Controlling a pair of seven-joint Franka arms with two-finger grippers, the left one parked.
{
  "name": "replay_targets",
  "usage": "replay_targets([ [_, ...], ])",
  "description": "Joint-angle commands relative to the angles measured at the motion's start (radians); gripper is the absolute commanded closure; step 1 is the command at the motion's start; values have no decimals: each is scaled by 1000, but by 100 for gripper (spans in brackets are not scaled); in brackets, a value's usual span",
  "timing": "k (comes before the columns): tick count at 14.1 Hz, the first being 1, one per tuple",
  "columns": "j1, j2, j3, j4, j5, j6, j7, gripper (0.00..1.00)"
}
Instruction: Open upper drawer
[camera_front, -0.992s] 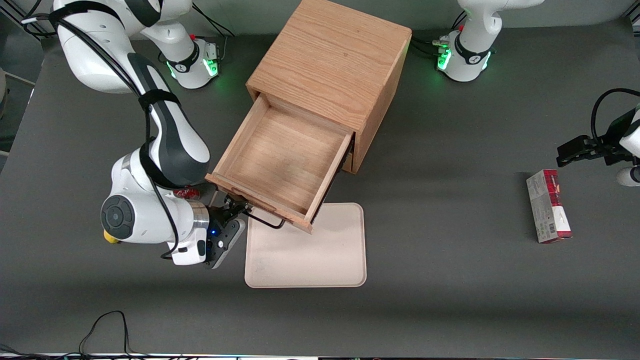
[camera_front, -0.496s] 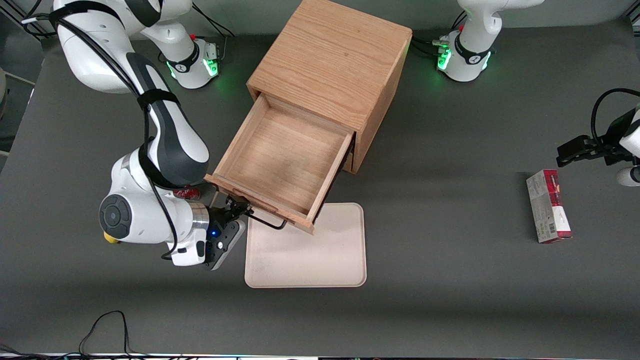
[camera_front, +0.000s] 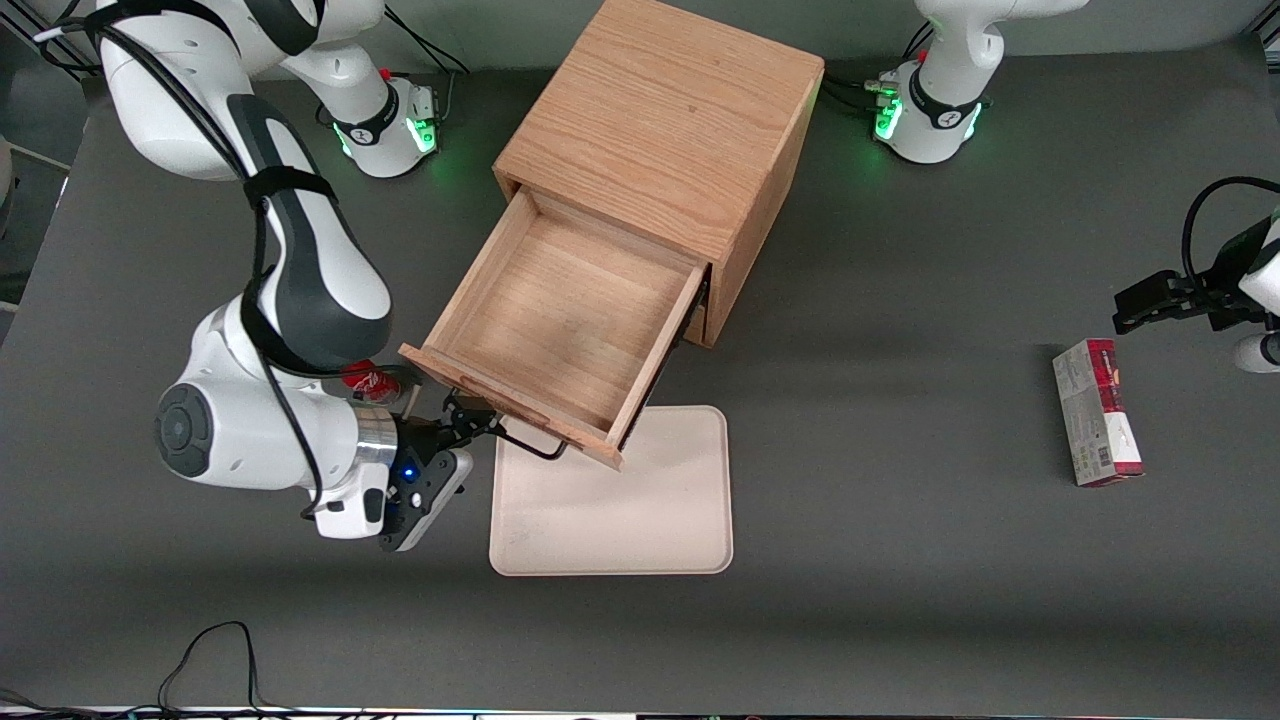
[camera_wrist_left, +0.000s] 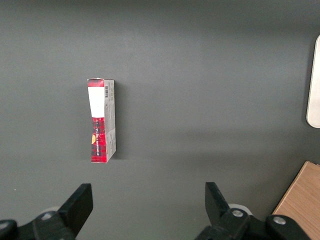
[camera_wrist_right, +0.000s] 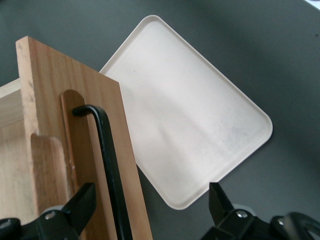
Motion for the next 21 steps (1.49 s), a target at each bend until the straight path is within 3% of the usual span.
replay_targets([
  [1, -37, -23, 2, 30, 25, -65, 21, 0],
  [5, -57, -146, -53, -34, -25, -186, 24, 0],
  [8, -55, -310, -71, -210, -166, -208, 21, 0],
  [11, -52, -463, -120, -411, -193, -196, 136, 0],
  [13, -52, -563, -137, -562, -260, -149, 231, 0],
  [15, -52, -632, -168, -652, -267, -116, 332, 0],
  [21, -48, -743, -232, -660, -247, -170, 433, 0],
])
